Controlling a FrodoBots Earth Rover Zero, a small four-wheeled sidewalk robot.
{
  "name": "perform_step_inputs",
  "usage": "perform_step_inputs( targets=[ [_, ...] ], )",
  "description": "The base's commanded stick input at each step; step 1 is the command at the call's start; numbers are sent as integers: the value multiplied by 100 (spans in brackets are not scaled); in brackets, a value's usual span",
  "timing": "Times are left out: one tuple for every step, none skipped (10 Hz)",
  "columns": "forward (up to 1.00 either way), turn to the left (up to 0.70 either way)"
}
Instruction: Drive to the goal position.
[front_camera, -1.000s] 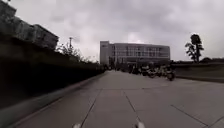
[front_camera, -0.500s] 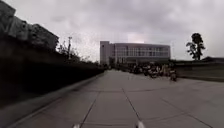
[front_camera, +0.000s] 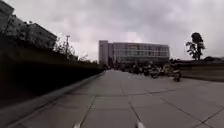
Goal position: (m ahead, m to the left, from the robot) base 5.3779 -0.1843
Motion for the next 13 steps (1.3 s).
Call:
perform_step_inputs(
  targets=[
    [70,0],
    [70,0],
    [70,0],
    [70,0],
    [70,0],
    [70,0],
    [70,0],
    [70,0],
    [70,0],
    [70,0],
    [70,0],
    [70,0],
    [70,0]
  ],
)
